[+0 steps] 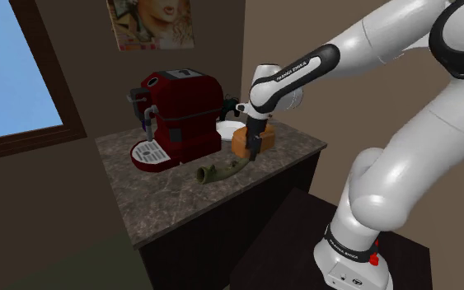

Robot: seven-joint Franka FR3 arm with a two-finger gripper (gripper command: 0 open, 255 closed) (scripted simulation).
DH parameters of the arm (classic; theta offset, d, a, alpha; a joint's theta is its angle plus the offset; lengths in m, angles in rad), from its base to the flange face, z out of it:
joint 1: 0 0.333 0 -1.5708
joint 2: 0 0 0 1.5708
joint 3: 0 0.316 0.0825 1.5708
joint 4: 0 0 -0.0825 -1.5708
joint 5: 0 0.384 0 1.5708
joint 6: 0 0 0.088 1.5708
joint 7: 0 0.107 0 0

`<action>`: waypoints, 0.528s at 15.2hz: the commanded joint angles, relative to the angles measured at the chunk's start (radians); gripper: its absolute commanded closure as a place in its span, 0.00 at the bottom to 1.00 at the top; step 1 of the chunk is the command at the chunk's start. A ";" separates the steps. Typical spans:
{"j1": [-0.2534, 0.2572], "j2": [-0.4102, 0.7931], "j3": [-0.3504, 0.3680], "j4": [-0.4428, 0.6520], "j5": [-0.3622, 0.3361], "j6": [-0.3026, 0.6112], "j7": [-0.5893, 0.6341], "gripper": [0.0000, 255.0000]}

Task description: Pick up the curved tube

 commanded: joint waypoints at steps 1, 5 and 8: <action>0.032 0.085 -0.044 0.025 0.043 0.065 -0.116 0.00; 0.101 0.277 -0.109 0.108 0.207 0.161 -0.375 0.00; 0.116 0.425 -0.113 0.192 0.369 0.194 -0.587 0.00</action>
